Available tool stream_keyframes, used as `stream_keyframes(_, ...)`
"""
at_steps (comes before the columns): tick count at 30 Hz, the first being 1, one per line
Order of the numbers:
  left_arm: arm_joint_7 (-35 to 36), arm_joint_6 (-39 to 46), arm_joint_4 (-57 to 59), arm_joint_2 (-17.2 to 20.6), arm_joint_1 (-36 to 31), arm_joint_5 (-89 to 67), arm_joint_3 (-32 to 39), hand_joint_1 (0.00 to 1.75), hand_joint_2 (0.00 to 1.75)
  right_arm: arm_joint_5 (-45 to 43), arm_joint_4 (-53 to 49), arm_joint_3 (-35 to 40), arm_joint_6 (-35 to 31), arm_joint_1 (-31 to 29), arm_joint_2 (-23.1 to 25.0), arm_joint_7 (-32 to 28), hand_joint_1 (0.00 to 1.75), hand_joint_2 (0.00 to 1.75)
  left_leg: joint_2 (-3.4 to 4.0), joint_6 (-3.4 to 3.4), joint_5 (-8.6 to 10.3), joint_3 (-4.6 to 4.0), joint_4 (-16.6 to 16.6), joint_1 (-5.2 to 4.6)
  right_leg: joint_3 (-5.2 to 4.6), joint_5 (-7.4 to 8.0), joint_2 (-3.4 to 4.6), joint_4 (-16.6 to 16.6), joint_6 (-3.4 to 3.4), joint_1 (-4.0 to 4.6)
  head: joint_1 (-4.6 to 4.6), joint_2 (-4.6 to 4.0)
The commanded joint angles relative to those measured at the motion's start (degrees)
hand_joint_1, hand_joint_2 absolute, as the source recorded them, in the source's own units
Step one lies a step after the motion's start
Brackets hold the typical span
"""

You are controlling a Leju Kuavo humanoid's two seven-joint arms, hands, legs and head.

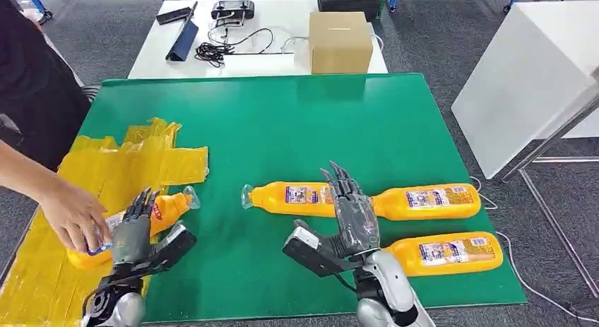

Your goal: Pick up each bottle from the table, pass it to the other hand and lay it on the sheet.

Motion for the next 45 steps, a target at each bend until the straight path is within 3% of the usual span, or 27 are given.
stream_keyframes(1,-3.96,-6.16,-6.19,-6.95,-3.12,19.32,6.64,0.00,0.00,6.69,6.01,-0.62,1.81,-2.15,-2.68,3.57,0.00,1.75,-0.01,-0.02,-0.04,0.08,0.01,0.06,0.15,-0.02,-0.05,-0.07,0.04,0.06,0.00,0.00)
stream_keyframes(5,-5.87,-18.75,-17.68,-10.95,2.76,45.55,8.22,0.00,0.00,9.75,7.58,0.57,2.52,-2.40,-2.89,4.02,0.00,1.75,0.04,0.00,-0.07,0.04,0.05,0.05,0.09,-0.02,-0.01,-0.05,0.05,0.05,0.00,0.00)
stream_keyframes(6,-6.61,-22.70,-20.72,-12.87,5.32,57.98,8.86,0.00,0.00,10.15,9.11,1.62,2.63,-3.42,-2.74,4.14,0.00,1.75,0.05,-0.02,-0.12,0.11,0.05,0.08,0.19,-0.06,0.00,-0.08,0.06,0.08,0.00,0.00)
stream_keyframes(9,-7.56,-25.91,-25.41,-13.27,9.37,63.88,3.08,0.00,0.00,11.02,14.58,4.24,3.13,-7.10,-1.53,4.74,0.00,1.75,0.46,-0.01,-0.21,0.24,-0.02,0.03,0.25,-0.02,0.42,-0.13,0.07,0.04,-0.02,0.00)
stream_keyframes(13,-7.85,-24.80,-28.53,-14.28,10.31,66.44,-4.51,0.00,0.00,12.06,20.47,6.20,3.85,-11.58,0.28,5.95,0.00,1.75,0.31,-0.02,-0.13,0.08,0.03,0.02,0.07,0.00,0.23,-0.05,0.07,0.03,-0.02,0.00)
stream_keyframes(16,-8.86,-22.07,-28.88,-12.96,9.42,66.07,-8.05,0.00,0.00,12.14,22.90,6.82,4.37,-14.20,0.87,6.80,0.00,1.75,0.11,-0.02,-0.08,0.02,0.03,0.03,0.05,0.01,0.09,-0.05,0.06,0.03,0.00,0.00)
stream_keyframes(24,-8.79,-21.57,-27.17,-12.37,8.01,67.66,-7.30,0.00,0.00,12.13,29.55,8.13,6.57,-19.56,3.07,7.78,0.00,1.75,0.39,-0.06,-0.13,0.17,-0.02,0.03,0.14,0.03,0.34,-0.08,0.06,0.07,-0.02,0.00)
stream_keyframes(26,-8.75,-21.68,-26.26,-12.30,6.76,67.73,-7.54,0.00,0.00,11.60,33.49,7.82,7.18,-22.10,4.00,8.10,0.00,1.75,0.14,-0.02,-0.03,0.04,-0.04,-0.01,0.06,0.02,0.08,-0.06,0.06,0.02,0.00,0.00)
stream_keyframes(32,-8.17,-21.98,-24.57,-11.50,4.60,69.38,-7.12,0.00,0.00,10.17,43.23,7.80,9.02,-28.58,7.61,8.79,0.00,1.75,0.36,-0.06,-0.08,0.16,-0.01,0.02,0.13,0.05,0.30,-0.04,0.06,0.04,0.00,0.00)
stream_keyframes(45,-8.17,-21.95,-24.48,-11.51,4.52,69.38,-7.19,0.00,0.00,10.04,43.70,7.82,8.82,-28.76,7.74,8.82,0.00,1.75,0.10,-0.04,-0.10,0.23,-0.04,0.04,0.28,-0.05,0.04,-0.11,0.07,0.04,0.00,0.00)
